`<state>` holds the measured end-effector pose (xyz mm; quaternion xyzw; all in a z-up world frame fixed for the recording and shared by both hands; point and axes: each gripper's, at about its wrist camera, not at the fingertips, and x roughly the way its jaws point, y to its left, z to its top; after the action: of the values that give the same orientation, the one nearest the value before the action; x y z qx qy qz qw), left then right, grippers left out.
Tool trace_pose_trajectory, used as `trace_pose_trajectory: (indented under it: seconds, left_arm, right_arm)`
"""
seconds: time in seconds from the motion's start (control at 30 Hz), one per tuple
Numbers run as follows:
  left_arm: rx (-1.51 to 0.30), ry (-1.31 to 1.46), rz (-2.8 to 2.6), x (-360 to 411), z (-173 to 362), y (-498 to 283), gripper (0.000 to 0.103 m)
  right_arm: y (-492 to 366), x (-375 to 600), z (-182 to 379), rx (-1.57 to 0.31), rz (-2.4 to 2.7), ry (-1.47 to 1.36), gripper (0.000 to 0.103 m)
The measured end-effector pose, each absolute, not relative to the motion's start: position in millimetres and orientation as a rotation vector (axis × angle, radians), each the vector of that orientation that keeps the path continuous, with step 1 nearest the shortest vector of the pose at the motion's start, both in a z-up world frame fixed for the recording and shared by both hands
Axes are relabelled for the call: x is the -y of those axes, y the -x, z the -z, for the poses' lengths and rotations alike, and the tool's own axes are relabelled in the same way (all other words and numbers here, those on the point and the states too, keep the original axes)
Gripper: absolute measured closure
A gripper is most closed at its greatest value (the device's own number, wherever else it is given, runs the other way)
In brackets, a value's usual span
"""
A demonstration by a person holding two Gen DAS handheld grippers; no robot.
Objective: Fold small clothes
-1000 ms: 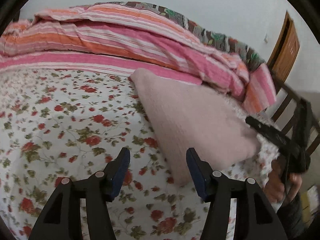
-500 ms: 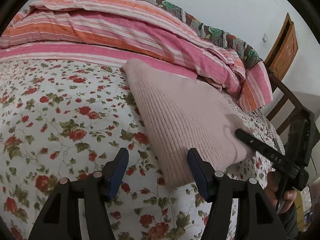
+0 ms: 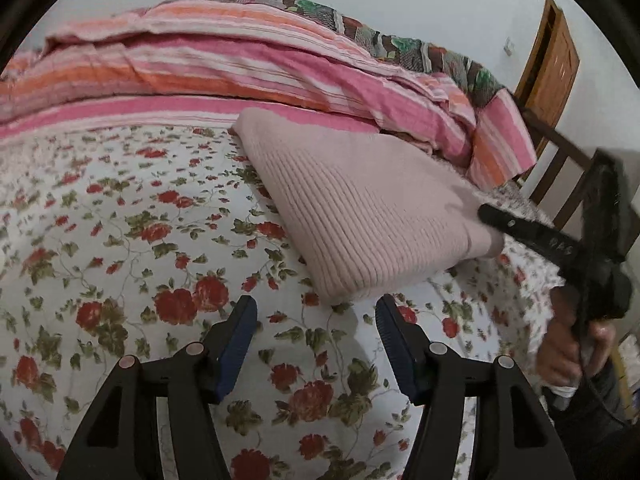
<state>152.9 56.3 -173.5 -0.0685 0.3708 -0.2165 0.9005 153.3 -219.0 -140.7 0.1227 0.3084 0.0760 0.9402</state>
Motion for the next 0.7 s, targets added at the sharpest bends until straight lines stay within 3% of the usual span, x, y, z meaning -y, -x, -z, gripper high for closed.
trace_pose_trajectory:
  seconds: [0.1,0.13,0.2,0.27,0.37,0.47,0.7]
  left_arm:
    - [-0.761,0.114,0.4,-48.4,173.4,-158.1,0.046]
    - [-0.759,0.11,0.39,-46.7,174.0,-160.1,0.05]
    - [-0.762,0.103,0.387,-43.0,175.0,-162.7,0.063]
    - [-0.752,0.103,0.434,-40.5,173.6,-160.8,0.09]
    - [-0.687,0.074,0.404,-45.6,167.5,-154.9,0.091]
    - [-0.728,0.124,0.407,-54.7,173.1,-159.6,0.091]
    - [-0.779,0.132,0.386,-53.1,172.7,-153.6,0.087]
  right_arm:
    - [-148.4,218.0,140.9,-0.633,-0.166,-0.265,0.083]
    - [-147.5,218.0,141.3,-0.635,-0.169,-0.271,0.078]
    - [-145.0,217.3,142.3,-0.638,-0.171,-0.275,0.076]
    - [-142.8,215.6,143.5,-0.644,-0.174,-0.277,0.076]
    - [-140.1,212.3,143.0,-0.649,-0.173,-0.259,0.076]
    - [-138.1,210.0,141.7,-0.65,-0.169,-0.242,0.071]
    - [-136.5,202.3,147.5,-0.692,-0.121,-0.212,0.071]
